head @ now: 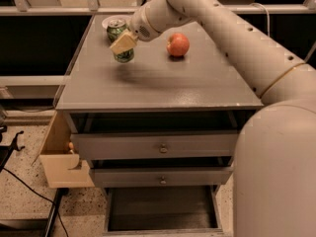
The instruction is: Place green can into bottom drawer
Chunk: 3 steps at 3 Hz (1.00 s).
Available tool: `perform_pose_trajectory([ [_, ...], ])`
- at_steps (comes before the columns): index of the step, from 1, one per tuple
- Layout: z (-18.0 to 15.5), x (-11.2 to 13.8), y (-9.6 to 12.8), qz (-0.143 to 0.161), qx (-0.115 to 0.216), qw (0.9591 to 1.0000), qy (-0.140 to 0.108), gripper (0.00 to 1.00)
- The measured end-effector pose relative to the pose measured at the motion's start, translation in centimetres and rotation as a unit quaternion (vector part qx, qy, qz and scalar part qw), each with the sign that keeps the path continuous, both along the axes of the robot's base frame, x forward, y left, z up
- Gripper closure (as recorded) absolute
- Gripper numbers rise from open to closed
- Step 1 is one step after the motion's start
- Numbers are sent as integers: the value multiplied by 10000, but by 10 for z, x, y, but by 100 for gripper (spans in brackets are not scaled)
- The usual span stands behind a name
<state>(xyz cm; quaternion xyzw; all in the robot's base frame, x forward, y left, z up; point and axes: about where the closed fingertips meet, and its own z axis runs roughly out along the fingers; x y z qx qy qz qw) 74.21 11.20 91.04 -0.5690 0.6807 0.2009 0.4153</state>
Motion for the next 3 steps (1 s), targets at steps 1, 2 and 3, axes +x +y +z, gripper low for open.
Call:
perform_pose_trajectory([
  [1,17,-21,-8,-30,43,9999,-147,100],
  [2,30,-49,-15,-110,105,9995,-272,100],
  [3,40,-88,-26,-237,145,9991,-309,100],
])
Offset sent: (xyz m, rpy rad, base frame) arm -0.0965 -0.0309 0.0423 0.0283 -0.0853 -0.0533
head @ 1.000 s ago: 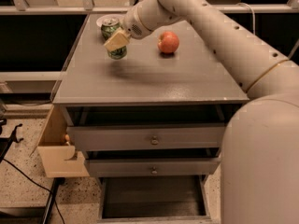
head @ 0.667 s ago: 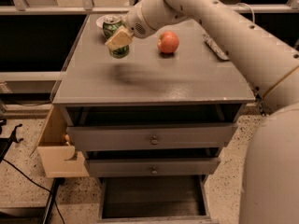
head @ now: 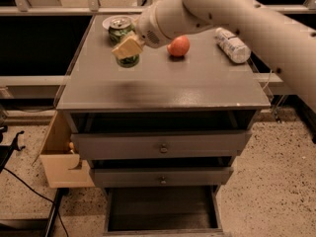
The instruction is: Place green can into bottom drawer
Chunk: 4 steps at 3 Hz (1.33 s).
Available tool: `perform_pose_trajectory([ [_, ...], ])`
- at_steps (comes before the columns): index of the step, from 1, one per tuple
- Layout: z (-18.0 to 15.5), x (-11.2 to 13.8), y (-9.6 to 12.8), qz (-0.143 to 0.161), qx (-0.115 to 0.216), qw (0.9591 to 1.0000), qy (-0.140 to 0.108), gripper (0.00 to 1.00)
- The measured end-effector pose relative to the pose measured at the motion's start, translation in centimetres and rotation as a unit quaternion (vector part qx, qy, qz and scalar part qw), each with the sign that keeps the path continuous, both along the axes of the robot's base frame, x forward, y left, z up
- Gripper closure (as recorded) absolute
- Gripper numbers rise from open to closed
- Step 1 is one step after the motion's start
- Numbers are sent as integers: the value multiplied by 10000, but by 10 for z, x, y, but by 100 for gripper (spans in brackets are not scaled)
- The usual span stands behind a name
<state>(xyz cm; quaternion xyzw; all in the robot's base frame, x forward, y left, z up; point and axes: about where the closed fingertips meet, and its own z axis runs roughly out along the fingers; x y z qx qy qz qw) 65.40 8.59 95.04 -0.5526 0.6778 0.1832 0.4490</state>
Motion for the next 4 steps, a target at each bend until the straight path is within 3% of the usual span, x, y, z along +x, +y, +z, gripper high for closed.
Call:
perform_pose_trajectory([
  [1,10,-45,-19,-199,-50,9998,37,100],
  [3,29,-55,-25,-236,-87,9993,-264,100],
  [4,48,-90,-33,-118,-112,9987,-487,100],
])
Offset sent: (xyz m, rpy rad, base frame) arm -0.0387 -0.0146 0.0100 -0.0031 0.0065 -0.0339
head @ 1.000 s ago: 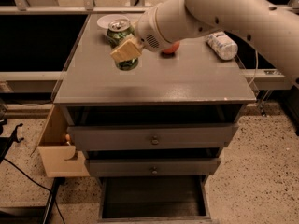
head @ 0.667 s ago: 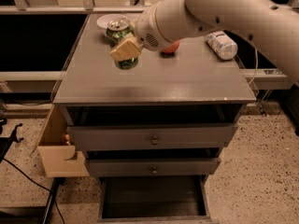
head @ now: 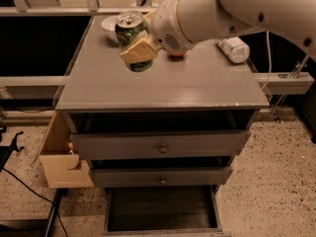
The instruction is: Place green can into bottom drawer
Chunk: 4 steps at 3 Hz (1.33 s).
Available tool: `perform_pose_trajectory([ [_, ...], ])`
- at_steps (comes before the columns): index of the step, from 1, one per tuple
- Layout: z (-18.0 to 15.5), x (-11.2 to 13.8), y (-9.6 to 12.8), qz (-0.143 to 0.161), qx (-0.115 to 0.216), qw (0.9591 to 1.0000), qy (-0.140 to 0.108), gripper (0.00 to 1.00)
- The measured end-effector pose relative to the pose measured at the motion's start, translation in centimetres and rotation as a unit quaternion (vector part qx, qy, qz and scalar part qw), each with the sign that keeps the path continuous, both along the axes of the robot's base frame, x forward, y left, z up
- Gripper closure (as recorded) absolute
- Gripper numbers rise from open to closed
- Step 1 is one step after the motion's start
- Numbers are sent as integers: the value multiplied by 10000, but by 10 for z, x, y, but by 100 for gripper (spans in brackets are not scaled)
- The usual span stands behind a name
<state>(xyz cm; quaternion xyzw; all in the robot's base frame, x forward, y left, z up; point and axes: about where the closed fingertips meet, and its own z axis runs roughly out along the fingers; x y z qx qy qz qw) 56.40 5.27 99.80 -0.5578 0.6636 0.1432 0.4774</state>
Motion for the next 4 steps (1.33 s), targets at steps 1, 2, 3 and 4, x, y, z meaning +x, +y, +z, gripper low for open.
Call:
perform_pose_trajectory([
  [1,16,-44,-11,175,44,9997,-134,100],
  [2,15,-87,-29,252,256,9991,215,100],
  [3,-2,-126,-55,175,623,9944,837,100],
  [4,-2,-126,-55,176,623,9944,836,100],
])
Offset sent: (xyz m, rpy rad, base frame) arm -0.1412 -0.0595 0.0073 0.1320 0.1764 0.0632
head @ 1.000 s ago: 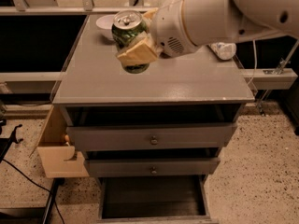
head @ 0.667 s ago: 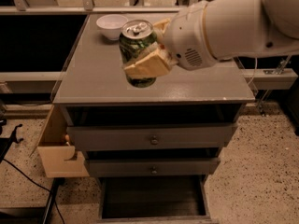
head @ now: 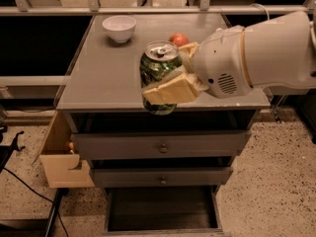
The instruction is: Place green can into bottom drawer
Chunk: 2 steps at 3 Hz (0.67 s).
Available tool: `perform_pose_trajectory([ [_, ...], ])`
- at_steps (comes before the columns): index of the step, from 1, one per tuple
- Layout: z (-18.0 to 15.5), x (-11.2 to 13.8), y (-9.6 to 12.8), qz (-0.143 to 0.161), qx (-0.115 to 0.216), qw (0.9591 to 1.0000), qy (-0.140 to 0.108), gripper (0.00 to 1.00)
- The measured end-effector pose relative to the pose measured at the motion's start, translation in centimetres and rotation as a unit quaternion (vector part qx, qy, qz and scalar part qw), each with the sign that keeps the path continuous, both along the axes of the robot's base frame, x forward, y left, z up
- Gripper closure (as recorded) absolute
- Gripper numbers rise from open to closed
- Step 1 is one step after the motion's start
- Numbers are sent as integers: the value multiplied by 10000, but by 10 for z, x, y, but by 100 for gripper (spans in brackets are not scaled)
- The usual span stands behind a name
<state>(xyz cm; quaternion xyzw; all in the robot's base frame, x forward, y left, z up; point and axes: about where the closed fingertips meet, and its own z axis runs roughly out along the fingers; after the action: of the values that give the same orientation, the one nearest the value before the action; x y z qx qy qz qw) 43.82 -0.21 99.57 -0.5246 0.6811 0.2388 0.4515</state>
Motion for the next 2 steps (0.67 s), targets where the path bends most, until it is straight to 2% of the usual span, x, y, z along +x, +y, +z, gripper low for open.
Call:
perform_pose_trajectory([
  [1,-16,-12,3,102,0,9999,-79,100],
  [2,-51,-26,0,139,36,9998,-128,100],
])
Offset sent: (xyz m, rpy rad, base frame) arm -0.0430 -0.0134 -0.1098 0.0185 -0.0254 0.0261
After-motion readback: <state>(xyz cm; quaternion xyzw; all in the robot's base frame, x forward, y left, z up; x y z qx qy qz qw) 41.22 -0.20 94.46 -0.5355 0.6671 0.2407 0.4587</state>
